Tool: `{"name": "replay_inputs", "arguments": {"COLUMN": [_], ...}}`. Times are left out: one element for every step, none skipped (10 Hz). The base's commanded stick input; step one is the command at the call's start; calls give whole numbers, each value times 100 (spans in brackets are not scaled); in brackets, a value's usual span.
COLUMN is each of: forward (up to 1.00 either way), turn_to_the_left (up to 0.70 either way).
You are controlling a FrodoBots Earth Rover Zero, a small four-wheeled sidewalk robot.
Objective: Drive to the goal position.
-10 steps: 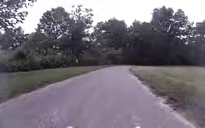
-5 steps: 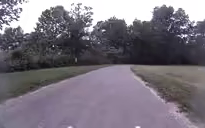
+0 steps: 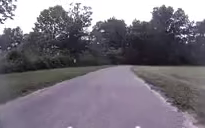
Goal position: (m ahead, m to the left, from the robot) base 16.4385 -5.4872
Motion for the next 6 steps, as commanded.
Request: {"name": "replay_inputs", "arguments": {"forward": [70, 70, 70, 70, 70, 70], "turn_to_the_left": [-1, -5, -10, -14, -14, -14]}}
